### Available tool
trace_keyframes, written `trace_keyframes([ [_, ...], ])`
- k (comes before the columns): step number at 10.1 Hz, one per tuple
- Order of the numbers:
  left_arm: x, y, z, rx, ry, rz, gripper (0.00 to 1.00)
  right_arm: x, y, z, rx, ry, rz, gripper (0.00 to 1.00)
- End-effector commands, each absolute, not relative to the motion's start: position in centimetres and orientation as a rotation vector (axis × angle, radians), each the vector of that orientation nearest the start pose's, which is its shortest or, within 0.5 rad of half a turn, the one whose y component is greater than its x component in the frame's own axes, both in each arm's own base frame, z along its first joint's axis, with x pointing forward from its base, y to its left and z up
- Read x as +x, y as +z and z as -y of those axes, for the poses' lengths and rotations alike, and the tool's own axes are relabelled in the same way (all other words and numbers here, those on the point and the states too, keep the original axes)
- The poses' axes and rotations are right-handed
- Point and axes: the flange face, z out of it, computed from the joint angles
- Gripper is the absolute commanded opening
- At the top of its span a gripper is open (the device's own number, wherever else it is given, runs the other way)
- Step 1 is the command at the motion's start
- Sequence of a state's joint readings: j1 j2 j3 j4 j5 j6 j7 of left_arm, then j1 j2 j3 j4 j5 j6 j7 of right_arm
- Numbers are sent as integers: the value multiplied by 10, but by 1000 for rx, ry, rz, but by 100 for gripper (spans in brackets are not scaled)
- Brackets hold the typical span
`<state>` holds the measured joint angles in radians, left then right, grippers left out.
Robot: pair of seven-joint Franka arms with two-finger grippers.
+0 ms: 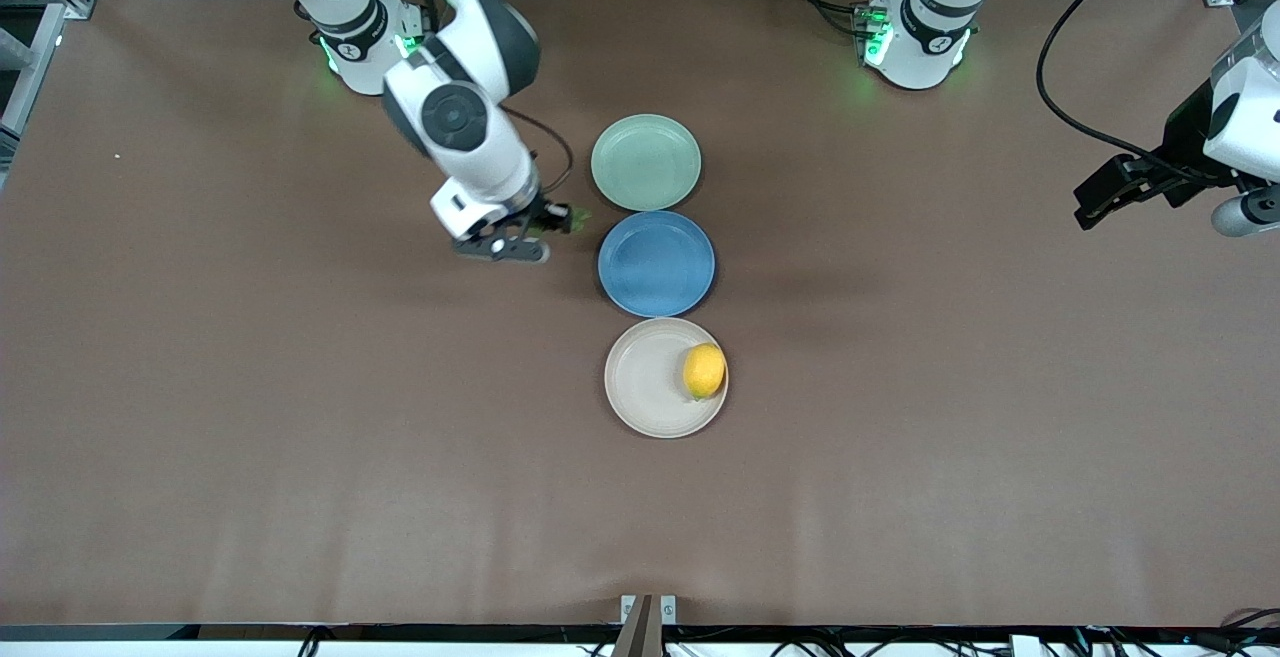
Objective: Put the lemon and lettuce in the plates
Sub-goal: 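Withdraw the left gripper while the right gripper carries lettuce toward green plate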
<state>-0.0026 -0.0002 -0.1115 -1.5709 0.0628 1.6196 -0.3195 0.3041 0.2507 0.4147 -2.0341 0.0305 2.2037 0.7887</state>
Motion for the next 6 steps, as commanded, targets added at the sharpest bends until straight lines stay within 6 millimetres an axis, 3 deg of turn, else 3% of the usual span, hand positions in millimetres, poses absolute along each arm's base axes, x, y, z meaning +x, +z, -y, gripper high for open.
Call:
trace_keyframes([
  [1, 553, 620, 56, -3117, -29, 256, 100, 399, 321, -424, -3089, 227, -89, 0],
  [3, 556, 617, 52, -3119, -20, 270, 100, 373, 296, -465, -3139, 217, -9, 0],
  [6, 564, 613, 57, -3125, -63, 268, 100, 334, 262, -493, -3192, 190, 118, 0],
])
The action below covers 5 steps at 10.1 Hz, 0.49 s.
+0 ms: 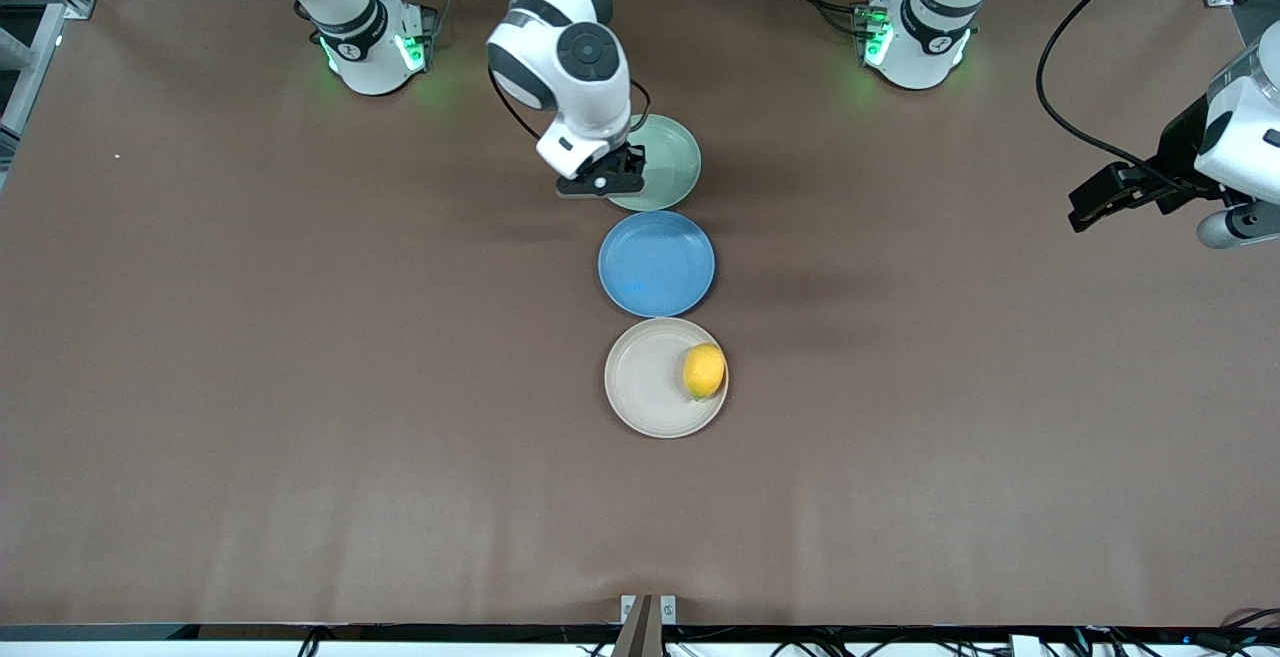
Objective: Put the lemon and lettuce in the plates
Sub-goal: 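Lower the lettuce onto the pale green plate and open the right gripper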
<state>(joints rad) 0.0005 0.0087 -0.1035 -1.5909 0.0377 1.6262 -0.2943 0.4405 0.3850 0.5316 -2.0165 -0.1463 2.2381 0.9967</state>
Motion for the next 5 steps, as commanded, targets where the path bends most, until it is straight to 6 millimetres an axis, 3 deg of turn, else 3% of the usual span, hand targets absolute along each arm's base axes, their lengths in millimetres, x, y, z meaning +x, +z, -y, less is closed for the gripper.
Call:
trace_keyframes([
  [1, 567, 611, 59, -3125, -72, 268, 100, 326, 254, -497, -3205, 195, 128, 0],
  [5, 569, 607, 63, -3125, -68, 258, 100, 312, 224, -505, -3243, 162, 171, 0],
])
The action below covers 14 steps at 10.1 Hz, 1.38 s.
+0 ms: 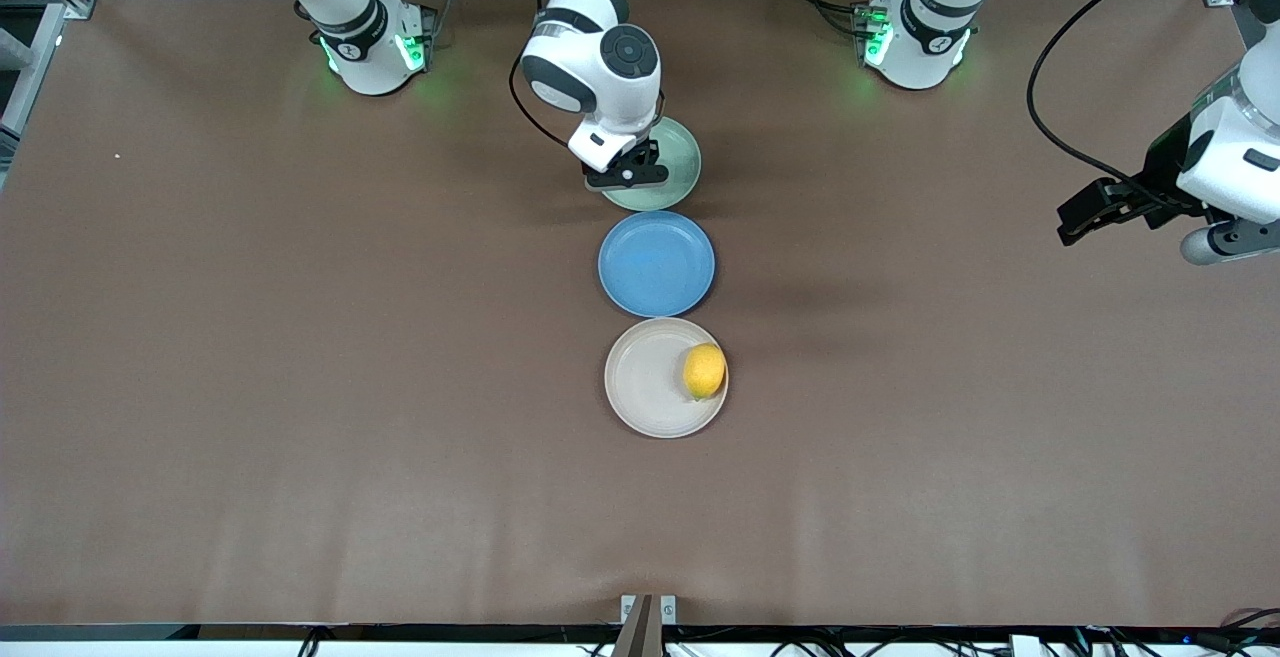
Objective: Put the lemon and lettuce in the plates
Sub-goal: 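Lower the lettuce onto the pale green plate and open the right gripper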
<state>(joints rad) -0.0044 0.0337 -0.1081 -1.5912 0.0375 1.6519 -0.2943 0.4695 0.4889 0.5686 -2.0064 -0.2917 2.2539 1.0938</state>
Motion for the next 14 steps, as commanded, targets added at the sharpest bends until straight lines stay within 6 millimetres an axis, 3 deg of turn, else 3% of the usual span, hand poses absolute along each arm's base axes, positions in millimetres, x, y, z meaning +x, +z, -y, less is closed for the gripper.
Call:
trace_keyframes([
  [1, 568, 607, 66, -3127, -66, 234, 100, 313, 223, -507, -3237, 164, 169, 0],
  [3, 564, 606, 84, -3128, -52, 129, 100, 319, 224, -514, -3214, 157, 159, 0],
  [4, 564, 609, 84, -3128, -60, 116, 100, 320, 224, -516, -3212, 159, 146, 0],
  [5, 564, 610, 85, -3127, -63, 116, 100, 319, 227, -518, -3209, 154, 147, 17],
  [6, 564, 611, 85, -3127, -70, 116, 100, 319, 228, -518, -3212, 148, 145, 99],
  [11, 559, 618, 82, -3121, -78, 10, 100, 323, 247, -522, -3247, 161, 98, 100],
  [14, 559, 619, 83, -3129, -73, 11, 100, 337, 284, -512, -3274, 116, 71, 100],
])
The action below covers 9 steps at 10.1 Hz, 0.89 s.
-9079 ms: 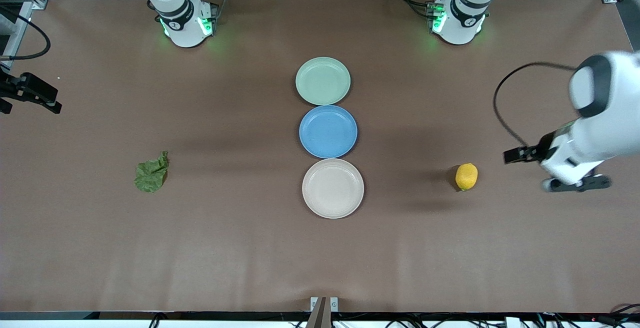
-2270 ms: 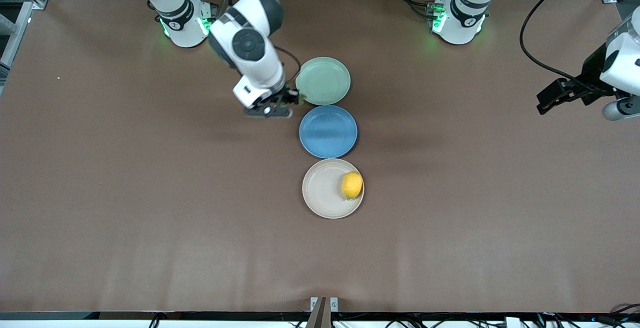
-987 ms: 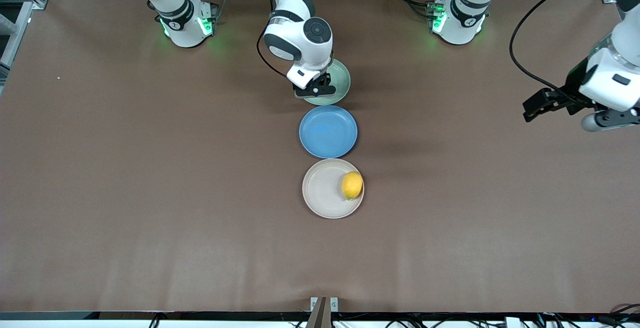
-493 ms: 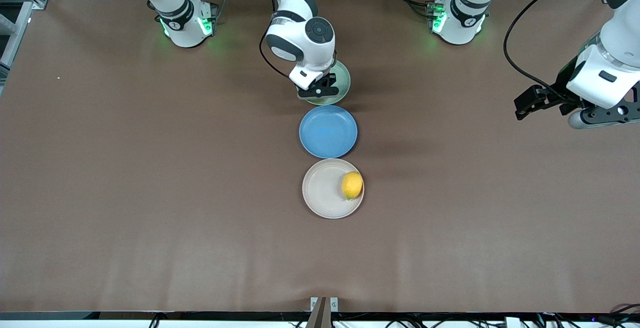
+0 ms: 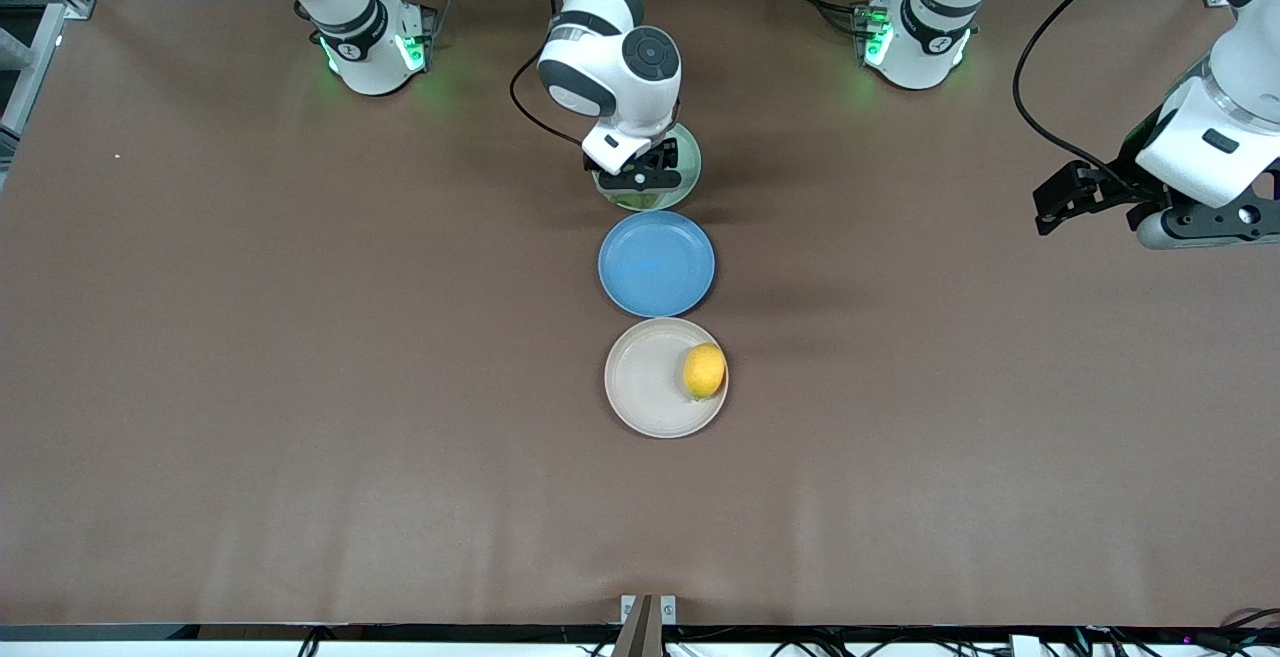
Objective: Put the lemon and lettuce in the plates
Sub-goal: 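Lower the lettuce onto the pale green plate and open the right gripper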
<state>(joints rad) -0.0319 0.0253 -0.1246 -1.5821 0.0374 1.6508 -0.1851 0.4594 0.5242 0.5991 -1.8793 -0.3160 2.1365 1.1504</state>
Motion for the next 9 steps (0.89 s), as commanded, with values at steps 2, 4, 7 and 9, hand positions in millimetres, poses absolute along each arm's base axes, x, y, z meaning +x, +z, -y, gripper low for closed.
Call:
trace_keyframes([
  [2, 560, 638, 80, -3138, -137, 21, 100, 359, 307, -496, -3269, 56, -5, 100],
  [4, 561, 637, 79, -3138, -132, 21, 100, 388, 321, -471, -3264, 23, -99, 100],
  [7, 561, 638, 78, -3138, -134, 24, 100, 434, 355, -419, -3257, 64, -49, 100],
  [9, 560, 638, 78, -3138, -134, 26, 100, 470, 367, -366, -3285, 105, -70, 100],
])
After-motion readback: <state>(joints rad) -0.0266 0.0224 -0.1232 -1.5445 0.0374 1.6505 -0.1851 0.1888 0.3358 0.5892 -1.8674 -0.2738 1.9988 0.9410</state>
